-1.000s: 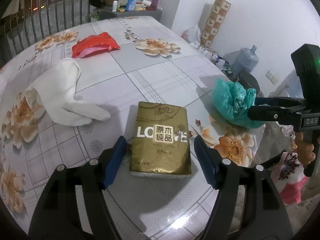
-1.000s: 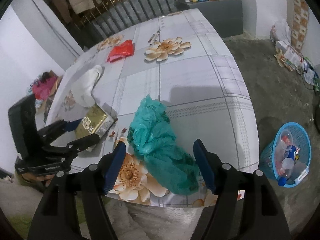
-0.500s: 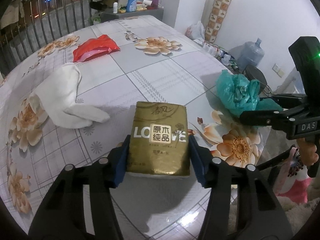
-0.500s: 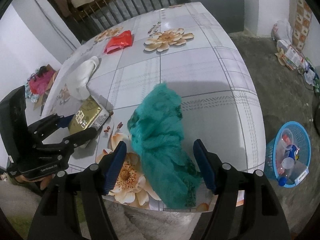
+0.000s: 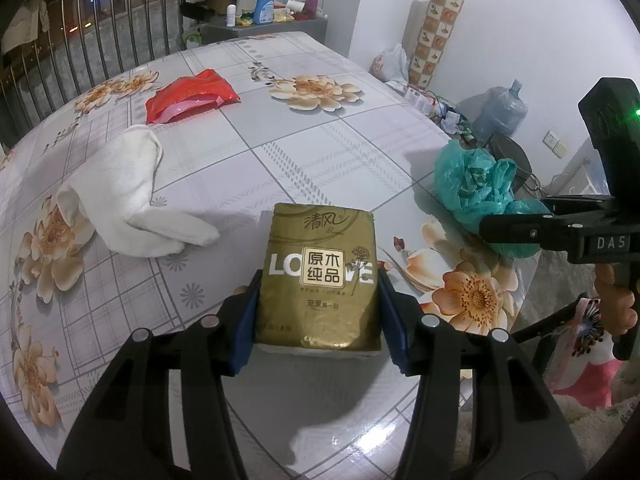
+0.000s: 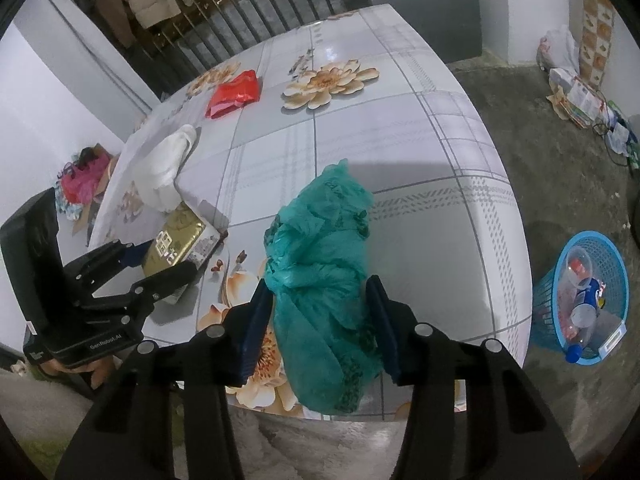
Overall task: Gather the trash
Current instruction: 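Lift and carry the tissue pack and teal bag over the wastebasket with both tools, then open both tools to drop the tissue pack and teal bag into the wastebasket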
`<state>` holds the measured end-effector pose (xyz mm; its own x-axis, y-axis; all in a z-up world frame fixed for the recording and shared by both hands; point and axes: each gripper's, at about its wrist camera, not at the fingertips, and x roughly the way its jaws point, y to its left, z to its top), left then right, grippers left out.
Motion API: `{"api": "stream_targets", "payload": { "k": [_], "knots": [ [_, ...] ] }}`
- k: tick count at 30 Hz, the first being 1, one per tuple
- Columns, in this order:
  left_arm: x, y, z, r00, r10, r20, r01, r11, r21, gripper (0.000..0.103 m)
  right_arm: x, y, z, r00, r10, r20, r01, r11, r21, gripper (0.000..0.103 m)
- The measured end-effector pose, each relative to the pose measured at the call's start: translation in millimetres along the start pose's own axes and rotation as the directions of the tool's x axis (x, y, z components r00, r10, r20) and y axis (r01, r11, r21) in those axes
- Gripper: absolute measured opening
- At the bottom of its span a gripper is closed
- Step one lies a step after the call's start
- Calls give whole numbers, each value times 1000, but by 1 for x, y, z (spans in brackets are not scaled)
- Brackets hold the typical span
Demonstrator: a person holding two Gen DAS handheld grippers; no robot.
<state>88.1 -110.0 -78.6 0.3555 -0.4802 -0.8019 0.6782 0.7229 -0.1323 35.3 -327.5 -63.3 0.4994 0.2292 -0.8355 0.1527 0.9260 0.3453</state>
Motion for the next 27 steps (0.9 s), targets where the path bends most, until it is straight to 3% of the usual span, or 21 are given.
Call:
{"api": "stream_targets", "payload": {
  "k": [6, 10, 12, 16, 19, 22, 27],
  "knots": [
    [-5, 0, 4, 1000, -13, 17, 13, 1000, -6, 50, -10, -7, 4, 999, 29, 39, -31, 999, 42, 44],
    [-13, -4, 18, 997, -56, 46, 56, 998, -6, 50, -34, -23, 9, 992, 44, 114, -56, 993, 105, 43],
    [-17, -11, 32, 994, -90, 68, 90, 996, 10, 50, -56, -35, 9, 984, 28, 177, -54, 988, 144, 43],
    [-13, -36, 67, 982, -173, 74, 168, 983, 69, 50, -110, -75, -2, 947, -79, 313, -6, 965, 263, 43],
    [1, -69, 100, 966, -256, 35, 250, 962, 114, 50, -142, -112, -18, 912, -179, 370, 29, 926, 376, 43],
    [26, -110, 132, 944, -327, -32, 328, 932, 153, 50, -157, -152, -36, 892, -266, 366, 52, 863, 502, 43],
    [96, -192, 172, 881, -418, -220, 456, 874, 169, 50, -157, -218, -64, 875, -382, 295, 96, 737, 669, 44]
  ]
}}
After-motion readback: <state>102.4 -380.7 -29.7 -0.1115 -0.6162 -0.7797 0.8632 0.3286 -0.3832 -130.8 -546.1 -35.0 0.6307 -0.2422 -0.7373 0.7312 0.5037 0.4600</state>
